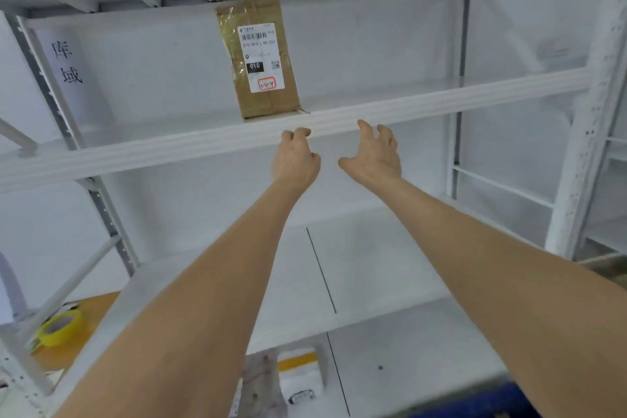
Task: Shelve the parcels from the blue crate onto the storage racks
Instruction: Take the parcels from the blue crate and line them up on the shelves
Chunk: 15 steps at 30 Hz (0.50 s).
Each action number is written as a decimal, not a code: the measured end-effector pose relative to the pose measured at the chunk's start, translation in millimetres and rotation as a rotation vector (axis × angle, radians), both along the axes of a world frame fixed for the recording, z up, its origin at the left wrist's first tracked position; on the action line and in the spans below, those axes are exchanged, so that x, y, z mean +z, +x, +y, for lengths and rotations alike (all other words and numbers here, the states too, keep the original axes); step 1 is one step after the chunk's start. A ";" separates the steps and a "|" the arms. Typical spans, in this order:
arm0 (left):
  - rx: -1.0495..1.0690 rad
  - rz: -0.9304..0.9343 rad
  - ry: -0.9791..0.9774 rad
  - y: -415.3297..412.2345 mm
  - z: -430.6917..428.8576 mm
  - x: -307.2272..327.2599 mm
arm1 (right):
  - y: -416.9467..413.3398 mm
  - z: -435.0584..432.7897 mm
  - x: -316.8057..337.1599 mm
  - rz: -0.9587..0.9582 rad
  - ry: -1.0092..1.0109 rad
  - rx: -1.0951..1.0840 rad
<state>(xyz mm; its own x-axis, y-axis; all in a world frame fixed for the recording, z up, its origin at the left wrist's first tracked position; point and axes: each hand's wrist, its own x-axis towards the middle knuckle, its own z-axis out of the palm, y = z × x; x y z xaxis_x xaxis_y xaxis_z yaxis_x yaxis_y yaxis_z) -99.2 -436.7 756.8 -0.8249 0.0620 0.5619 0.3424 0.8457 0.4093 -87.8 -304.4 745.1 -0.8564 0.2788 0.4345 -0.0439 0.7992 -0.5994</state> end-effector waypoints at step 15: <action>-0.172 -0.405 -0.166 31.4 125.9 -176.6 | 57.6 116.0 -179.5 -0.357 -0.060 -0.135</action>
